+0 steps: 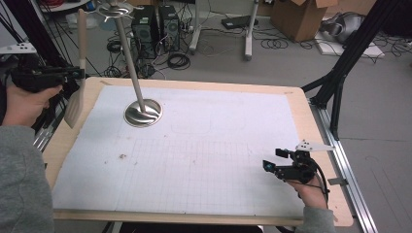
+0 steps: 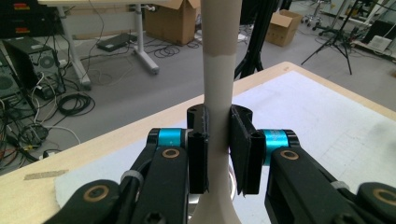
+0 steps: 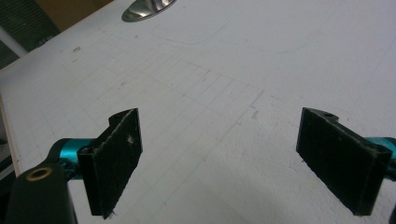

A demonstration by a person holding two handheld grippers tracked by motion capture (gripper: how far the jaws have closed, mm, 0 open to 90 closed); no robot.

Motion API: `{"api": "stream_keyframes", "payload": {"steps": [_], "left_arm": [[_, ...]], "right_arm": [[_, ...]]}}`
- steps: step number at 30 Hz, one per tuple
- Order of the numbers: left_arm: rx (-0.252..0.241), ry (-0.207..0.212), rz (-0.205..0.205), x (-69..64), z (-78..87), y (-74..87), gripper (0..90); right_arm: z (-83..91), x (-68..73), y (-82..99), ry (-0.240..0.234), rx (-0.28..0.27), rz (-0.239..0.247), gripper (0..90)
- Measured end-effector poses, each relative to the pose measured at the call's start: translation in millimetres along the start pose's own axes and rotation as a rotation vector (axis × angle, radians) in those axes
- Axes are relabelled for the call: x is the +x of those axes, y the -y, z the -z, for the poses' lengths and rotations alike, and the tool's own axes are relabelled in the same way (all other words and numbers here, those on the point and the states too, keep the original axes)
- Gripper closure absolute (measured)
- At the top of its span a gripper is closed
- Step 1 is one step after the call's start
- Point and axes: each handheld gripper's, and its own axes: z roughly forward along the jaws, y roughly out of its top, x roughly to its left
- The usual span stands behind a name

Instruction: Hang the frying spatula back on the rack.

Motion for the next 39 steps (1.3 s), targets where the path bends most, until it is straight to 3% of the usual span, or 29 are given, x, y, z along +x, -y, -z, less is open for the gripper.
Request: {"api": "stream_keyframes", "payload": {"steps": [39], "left_arm": [[0.000,0.040,0.019,-3.8,-21.4,-5.0,77.5]], "right_arm": [[-1.3,-1.2,3.6,0.004,0.022,-0.004,13.5]]}}
